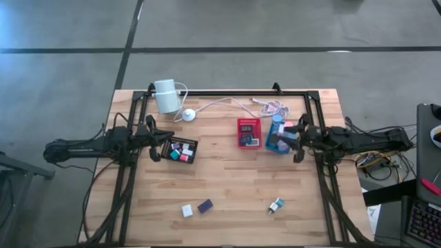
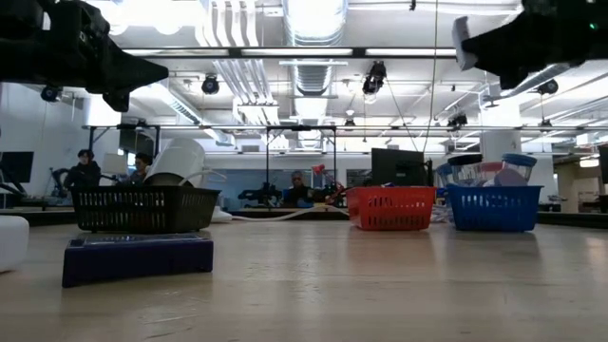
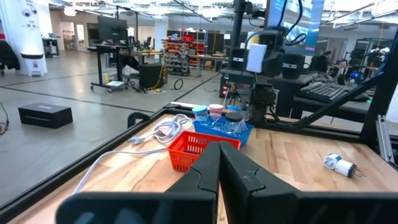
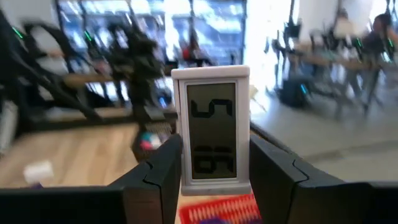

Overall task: Pick & Place Office items
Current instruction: Put the white digital clock into the red bin

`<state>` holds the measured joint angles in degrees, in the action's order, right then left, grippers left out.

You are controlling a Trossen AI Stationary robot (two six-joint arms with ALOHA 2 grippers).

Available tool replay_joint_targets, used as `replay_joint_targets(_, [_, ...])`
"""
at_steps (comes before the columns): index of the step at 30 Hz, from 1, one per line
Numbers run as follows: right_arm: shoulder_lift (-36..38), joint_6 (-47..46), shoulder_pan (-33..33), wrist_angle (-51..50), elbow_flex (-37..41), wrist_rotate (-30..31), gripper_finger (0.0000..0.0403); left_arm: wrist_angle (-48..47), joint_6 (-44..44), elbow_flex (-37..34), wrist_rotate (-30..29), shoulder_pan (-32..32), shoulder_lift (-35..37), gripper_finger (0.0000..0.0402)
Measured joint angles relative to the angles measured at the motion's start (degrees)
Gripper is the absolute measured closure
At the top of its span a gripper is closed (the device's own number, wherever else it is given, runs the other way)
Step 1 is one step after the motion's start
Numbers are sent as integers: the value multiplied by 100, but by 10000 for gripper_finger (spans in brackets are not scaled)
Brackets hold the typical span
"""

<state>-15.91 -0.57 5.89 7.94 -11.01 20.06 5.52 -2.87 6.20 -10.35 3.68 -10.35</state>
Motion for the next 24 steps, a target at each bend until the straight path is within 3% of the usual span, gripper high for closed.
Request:
replay_joint_targets(5, [-1105,-243,-51,-1063,-1054,370,260,0,-14,0,0,0,0,390])
replay_joint_targets(10, [-2388,-239,-372,-1935,-2013,368,260,0,-17,0,-1,0,2,390])
replay_joint_targets(14, [-3300,-82,-882,-2393,-2558,-95,260,0,-17,0,-4,0,2,390])
replay_joint_targets(24, [-5260,409,-2564,-2574,-3318,-2008,260,0,-17,0,-15,0,2,390])
